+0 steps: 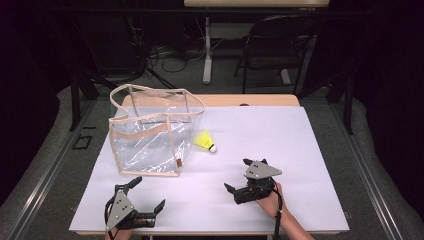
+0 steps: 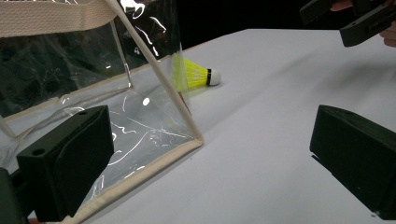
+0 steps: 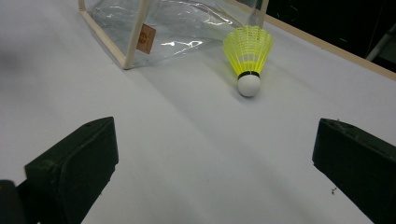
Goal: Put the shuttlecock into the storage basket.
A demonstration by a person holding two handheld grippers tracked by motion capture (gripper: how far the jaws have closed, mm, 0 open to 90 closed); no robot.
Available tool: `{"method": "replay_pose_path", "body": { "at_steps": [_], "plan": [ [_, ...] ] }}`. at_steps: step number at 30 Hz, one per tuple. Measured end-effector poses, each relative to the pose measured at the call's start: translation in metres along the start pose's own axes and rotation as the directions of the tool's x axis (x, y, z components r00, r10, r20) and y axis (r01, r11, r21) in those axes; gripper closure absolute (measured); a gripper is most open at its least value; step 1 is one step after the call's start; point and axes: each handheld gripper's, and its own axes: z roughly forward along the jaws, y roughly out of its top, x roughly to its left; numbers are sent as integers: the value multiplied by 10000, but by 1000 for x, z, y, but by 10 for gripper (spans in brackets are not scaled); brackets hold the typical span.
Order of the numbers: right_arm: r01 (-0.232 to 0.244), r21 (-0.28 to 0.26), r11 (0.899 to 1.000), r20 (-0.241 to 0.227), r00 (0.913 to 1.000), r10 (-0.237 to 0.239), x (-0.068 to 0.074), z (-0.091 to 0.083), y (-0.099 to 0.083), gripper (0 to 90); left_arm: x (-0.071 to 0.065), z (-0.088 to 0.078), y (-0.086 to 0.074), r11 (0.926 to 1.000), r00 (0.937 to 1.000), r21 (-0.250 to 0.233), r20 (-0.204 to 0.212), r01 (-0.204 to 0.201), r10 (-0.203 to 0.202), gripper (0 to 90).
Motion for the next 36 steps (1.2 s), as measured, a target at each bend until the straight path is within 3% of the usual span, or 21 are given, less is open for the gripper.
{"method": "replay_pose_path", "body": {
  "at_steps": [36],
  "plan": [
    [-268,1000,9946,-130,9995,283,-20,48,33,0,0,0,0,10000,10000,-37,-30,-49,49,0]
  ]
}}
